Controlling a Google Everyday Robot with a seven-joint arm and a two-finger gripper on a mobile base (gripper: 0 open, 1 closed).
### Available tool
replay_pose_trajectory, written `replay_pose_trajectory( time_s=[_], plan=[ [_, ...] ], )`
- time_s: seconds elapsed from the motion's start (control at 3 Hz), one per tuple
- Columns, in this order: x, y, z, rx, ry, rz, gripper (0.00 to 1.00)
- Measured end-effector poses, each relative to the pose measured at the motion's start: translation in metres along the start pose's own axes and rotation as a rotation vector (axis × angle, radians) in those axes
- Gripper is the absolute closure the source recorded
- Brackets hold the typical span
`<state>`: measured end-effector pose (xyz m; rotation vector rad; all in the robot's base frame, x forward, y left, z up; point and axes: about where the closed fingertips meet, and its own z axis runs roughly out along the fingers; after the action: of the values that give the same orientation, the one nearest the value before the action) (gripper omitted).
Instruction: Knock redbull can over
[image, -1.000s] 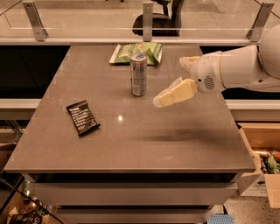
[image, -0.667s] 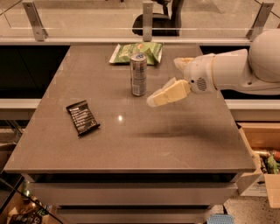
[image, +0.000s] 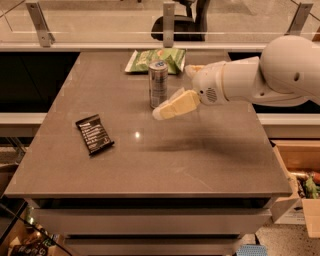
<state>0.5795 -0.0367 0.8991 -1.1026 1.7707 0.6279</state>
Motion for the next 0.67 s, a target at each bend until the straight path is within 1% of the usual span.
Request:
replay_pose_trajectory(
  time_s=[0.67],
  plan=[
    [-0.025,0.004,0.035,-0.009,0.021,-0.061,0.0]
  ],
)
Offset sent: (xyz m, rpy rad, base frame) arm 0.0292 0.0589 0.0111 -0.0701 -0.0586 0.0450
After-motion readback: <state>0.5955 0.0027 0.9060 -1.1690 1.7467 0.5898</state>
